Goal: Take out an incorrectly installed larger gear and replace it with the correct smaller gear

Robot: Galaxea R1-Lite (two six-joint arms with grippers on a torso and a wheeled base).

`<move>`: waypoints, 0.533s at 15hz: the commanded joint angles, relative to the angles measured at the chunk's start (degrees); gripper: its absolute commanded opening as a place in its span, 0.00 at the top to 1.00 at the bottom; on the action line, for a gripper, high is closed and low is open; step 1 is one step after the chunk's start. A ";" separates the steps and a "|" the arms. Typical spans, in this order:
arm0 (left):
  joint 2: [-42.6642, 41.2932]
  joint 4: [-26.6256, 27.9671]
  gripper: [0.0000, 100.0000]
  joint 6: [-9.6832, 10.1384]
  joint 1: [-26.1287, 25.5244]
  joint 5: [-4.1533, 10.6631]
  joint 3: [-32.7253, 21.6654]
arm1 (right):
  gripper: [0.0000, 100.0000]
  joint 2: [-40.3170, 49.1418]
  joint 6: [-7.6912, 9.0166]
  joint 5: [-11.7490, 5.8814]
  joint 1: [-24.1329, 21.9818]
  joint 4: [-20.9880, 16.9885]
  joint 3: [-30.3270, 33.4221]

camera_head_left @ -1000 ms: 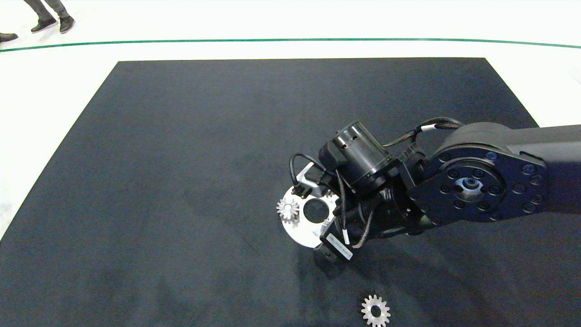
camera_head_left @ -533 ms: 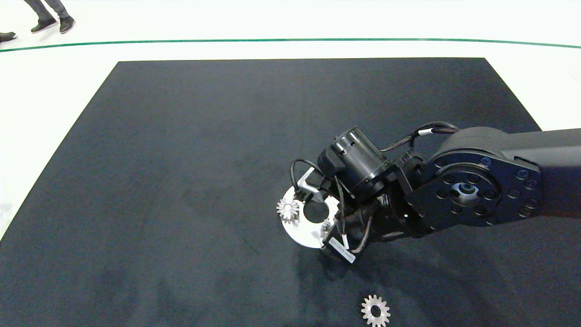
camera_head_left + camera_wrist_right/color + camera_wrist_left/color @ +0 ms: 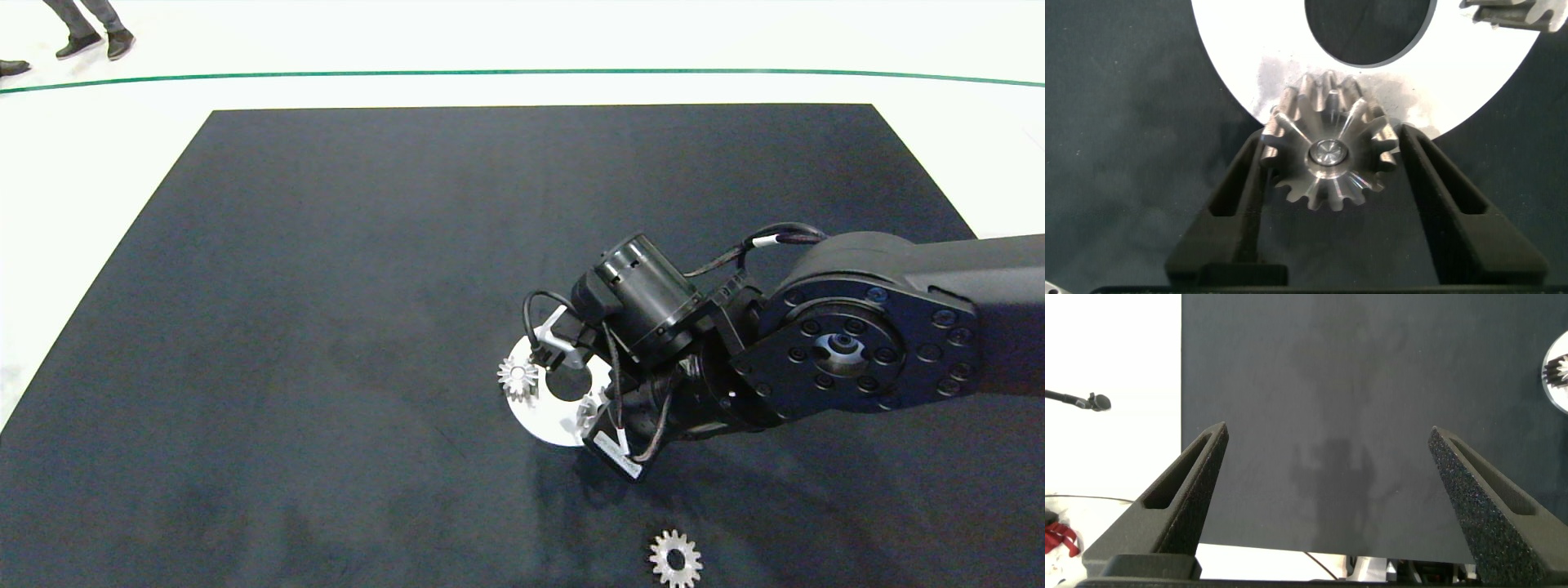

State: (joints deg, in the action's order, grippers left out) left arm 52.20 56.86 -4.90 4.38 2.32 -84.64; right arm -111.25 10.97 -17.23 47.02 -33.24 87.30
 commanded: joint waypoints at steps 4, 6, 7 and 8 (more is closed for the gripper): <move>-0.08 0.10 0.00 -0.02 0.02 0.14 0.18 | 0.51 1.21 -0.16 -0.09 0.00 -1.65 -0.64; -0.08 0.10 0.00 -0.37 0.11 0.06 0.18 | 0.56 1.21 -0.16 0.00 0.00 -1.47 -0.64; -0.08 0.10 0.00 -0.46 0.11 0.06 0.18 | 0.57 1.21 -0.16 0.09 0.00 -1.39 -0.64; -0.08 0.01 0.00 -0.55 0.11 0.06 0.35 | 0.60 1.21 -0.16 0.17 0.09 -1.39 -0.64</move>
State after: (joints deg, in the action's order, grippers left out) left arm 52.15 56.58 -5.36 4.44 2.34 -84.35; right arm -110.30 10.72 -17.08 46.99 -37.68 86.71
